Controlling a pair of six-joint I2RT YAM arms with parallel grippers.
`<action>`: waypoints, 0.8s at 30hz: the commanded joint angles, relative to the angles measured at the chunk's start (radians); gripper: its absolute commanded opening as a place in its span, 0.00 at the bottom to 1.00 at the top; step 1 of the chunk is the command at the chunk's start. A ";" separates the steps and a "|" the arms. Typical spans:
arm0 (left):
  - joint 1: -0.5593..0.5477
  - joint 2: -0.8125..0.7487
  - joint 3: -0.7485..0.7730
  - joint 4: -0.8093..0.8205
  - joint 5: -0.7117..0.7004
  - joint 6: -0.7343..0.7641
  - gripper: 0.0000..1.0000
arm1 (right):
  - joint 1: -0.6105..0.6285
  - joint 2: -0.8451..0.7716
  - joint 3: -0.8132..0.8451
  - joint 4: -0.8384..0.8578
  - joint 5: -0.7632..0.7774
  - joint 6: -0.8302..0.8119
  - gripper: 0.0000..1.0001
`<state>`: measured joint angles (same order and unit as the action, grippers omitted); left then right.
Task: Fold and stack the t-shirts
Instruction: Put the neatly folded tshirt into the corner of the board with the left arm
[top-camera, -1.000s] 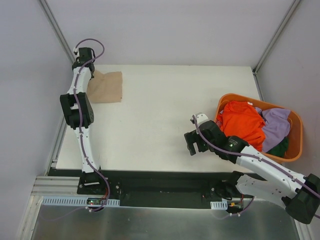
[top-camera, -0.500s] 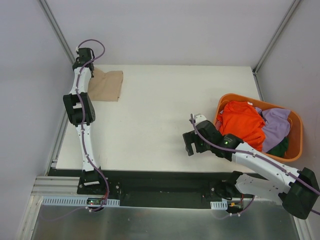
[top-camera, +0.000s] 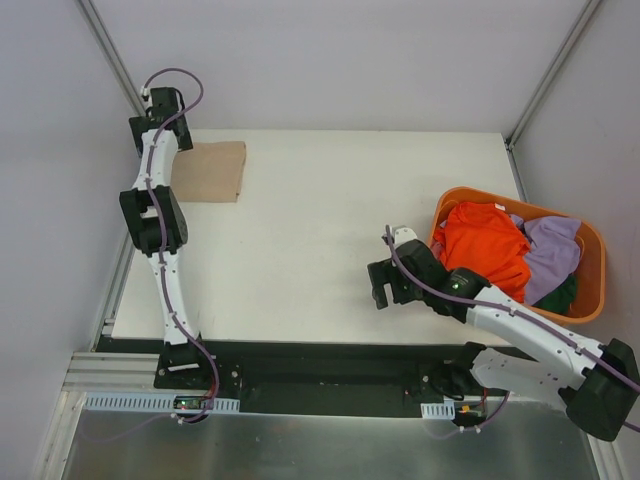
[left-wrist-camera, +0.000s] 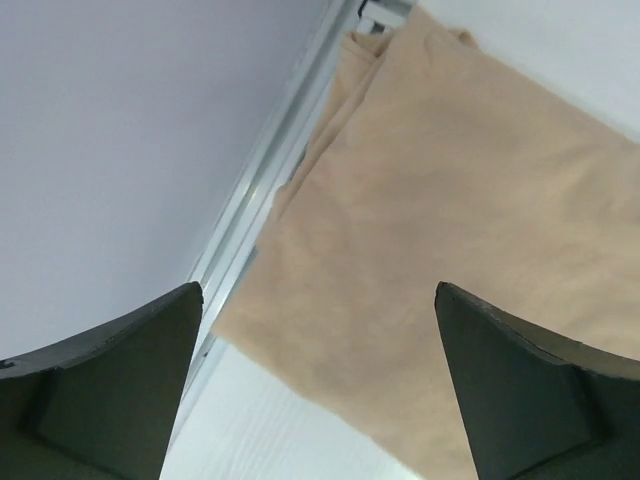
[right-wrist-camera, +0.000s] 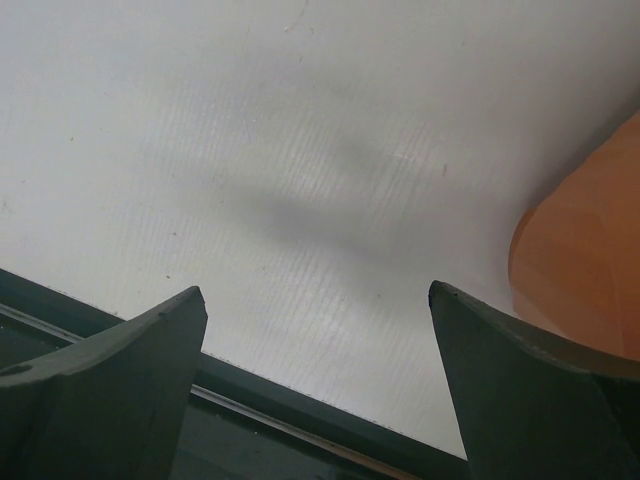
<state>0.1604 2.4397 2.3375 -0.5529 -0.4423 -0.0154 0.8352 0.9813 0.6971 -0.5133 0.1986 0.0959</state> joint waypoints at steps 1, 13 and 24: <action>-0.050 -0.307 -0.041 0.011 -0.007 -0.047 0.99 | -0.007 -0.027 0.079 -0.014 0.042 -0.012 0.96; -0.358 -1.279 -1.114 0.091 0.332 -0.581 0.99 | -0.016 -0.139 0.067 0.039 0.075 0.057 0.96; -0.619 -1.831 -1.813 0.068 0.373 -0.811 0.99 | -0.016 -0.224 -0.145 0.203 -0.062 0.174 0.96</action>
<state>-0.4534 0.7246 0.5842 -0.4938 -0.0776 -0.7277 0.8215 0.7628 0.6113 -0.3870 0.1753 0.1940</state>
